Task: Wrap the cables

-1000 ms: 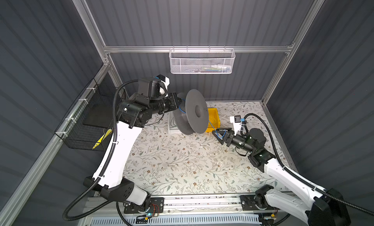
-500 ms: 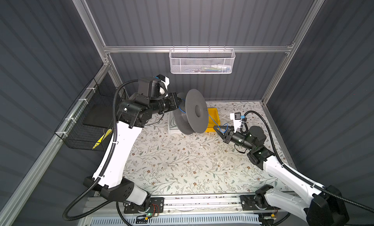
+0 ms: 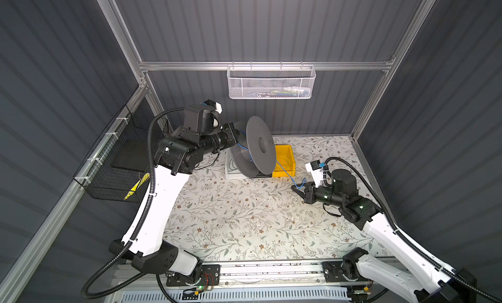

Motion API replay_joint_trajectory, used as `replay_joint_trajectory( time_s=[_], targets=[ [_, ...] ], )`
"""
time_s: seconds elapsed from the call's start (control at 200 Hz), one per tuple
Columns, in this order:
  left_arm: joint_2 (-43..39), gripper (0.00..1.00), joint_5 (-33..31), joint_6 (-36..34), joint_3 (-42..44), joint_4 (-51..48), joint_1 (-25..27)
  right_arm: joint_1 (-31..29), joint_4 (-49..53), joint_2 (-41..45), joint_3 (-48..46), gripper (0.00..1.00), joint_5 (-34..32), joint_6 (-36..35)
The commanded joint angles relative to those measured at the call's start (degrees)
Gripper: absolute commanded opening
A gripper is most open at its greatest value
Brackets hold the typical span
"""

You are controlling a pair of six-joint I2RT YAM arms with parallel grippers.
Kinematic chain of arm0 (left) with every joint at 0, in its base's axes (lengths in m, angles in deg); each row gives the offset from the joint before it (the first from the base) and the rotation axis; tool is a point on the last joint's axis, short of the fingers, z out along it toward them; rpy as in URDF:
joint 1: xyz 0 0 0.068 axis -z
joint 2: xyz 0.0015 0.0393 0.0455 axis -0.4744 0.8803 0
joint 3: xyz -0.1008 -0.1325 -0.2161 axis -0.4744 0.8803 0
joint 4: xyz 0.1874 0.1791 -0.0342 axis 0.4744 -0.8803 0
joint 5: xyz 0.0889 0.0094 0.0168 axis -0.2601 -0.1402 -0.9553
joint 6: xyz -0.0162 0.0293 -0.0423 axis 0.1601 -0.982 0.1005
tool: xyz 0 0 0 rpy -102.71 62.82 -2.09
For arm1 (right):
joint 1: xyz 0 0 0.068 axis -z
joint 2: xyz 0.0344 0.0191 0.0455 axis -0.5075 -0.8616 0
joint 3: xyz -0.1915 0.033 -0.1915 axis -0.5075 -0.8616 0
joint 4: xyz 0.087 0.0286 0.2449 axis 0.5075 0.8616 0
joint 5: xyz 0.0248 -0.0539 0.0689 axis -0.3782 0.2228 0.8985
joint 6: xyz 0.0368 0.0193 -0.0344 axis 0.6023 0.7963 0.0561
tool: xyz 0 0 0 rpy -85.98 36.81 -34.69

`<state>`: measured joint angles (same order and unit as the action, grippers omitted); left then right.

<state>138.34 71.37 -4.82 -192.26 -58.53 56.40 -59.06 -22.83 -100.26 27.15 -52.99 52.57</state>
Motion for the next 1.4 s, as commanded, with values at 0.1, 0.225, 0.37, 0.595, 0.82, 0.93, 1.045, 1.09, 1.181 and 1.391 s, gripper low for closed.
replay_joint_trajectory(
  time_s=[0.1, 0.225, 0.37, 0.595, 0.82, 0.93, 1.045, 1.09, 1.181, 1.391],
  targets=[
    [-3.82, 0.0, -12.5, 4.98, 6.08, 12.76, -0.2, -13.7, 18.75, -2.6, 6.46, 0.0, 4.28, 0.63],
    [-1.78, 0.0, -15.69, 4.01, 7.28, 15.67, -0.17, -25.18, 22.79, -7.28, 14.46, 0.0, 4.3, 3.13],
    [3.62, 0.0, -17.96, -2.04, 4.07, 11.98, 0.05, -31.28, 30.57, -11.73, 28.15, 0.0, 5.58, 2.78],
    [9.04, 0.0, -22.08, -15.47, 4.12, 7.13, 4.12, -30.71, 57.63, -20.24, 61.35, 0.0, 1.03, -5.39],
    [9.62, 0.0, -18.2, -24.86, 8.04, 8.11, 8.49, -22.38, 74.25, -33.42, 95.16, 0.0, -12.32, -14.94],
    [10.29, 0.0, -11.41, -28.61, 7.93, 5.34, 8.94, -20.47, 71.01, -35.18, 99.14, 0.0, -24.46, -16.1],
    [8.85, 0.0, -5.0, -32.71, 9.31, 4.05, 9.17, -18.49, 59.02, -32.51, 90.79, 0.0, -21.99, -18.33],
    [8.86, 0.0, -2.27, -34.16, 8.91, 2.52, 9.27, -16.66, 56.37, -32.48, 89.55, 0.0, -17.87, -19.25],
    [9.97, 0.0, -2.68, -34.9, 7.03, -1.54, 9.8, -15.16, 56.46, -35.49, 93.33, 0.0, -11.76, -19.45],
    [12.63, 0.0, -3.25, -33.32, 4.94, -3.57, 9.88, -15.75, 53.35, -35.49, 94.45, 0.0, -2.86, -16.97]
  ],
)
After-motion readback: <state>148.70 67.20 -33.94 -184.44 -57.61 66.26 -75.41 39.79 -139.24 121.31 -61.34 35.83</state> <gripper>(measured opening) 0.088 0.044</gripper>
